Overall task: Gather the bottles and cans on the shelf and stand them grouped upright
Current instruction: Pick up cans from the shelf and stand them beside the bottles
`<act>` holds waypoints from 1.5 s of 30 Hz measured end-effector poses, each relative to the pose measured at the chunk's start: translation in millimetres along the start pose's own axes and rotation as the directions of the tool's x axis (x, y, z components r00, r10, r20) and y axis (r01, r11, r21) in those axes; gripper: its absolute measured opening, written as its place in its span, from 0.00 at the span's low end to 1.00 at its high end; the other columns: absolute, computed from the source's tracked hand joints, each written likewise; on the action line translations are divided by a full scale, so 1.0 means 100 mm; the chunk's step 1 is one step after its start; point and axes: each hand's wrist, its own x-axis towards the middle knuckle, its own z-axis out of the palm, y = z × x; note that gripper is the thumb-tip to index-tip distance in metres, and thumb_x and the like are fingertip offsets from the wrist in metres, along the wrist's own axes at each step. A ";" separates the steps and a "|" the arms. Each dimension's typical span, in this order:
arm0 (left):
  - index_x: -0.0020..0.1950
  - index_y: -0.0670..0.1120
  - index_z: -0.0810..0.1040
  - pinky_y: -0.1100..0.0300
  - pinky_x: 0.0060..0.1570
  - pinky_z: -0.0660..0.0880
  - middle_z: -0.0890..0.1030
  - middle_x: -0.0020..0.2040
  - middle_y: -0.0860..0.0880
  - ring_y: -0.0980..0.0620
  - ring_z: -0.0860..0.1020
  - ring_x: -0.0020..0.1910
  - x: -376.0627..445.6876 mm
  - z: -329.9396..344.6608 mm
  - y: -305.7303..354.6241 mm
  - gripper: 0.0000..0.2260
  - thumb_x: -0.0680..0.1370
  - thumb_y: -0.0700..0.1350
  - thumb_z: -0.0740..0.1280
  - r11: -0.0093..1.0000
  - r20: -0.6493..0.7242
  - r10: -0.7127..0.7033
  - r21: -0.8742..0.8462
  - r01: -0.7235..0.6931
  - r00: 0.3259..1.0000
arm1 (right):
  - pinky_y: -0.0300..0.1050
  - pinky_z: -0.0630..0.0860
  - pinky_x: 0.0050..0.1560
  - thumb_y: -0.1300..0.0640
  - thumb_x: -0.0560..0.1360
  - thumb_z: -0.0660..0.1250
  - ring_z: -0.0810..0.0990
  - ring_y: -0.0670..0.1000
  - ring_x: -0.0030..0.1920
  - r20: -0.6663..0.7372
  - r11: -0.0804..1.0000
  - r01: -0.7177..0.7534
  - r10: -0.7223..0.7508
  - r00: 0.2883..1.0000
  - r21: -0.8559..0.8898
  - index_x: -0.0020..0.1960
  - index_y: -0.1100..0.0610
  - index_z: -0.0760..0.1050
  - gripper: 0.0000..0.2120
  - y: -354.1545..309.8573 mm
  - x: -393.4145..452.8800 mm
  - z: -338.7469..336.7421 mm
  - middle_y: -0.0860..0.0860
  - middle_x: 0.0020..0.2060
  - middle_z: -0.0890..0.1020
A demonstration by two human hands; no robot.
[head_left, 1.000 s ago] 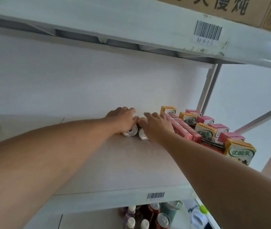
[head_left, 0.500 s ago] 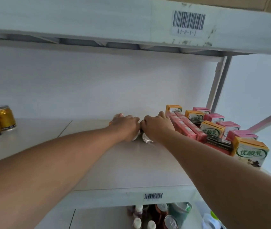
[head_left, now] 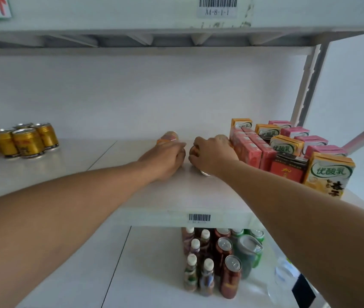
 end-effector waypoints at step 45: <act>0.70 0.49 0.78 0.54 0.62 0.76 0.83 0.63 0.50 0.49 0.81 0.62 -2.51 -1.56 -2.41 0.27 0.75 0.55 0.80 0.642 -0.244 -0.756 -0.461 0.613 0.608 | 0.45 0.76 0.50 0.40 0.75 0.77 0.79 0.51 0.57 0.079 0.406 -0.023 -0.120 0.990 0.914 0.73 0.51 0.68 0.33 -3.19 0.26 0.38 0.43 0.53 0.77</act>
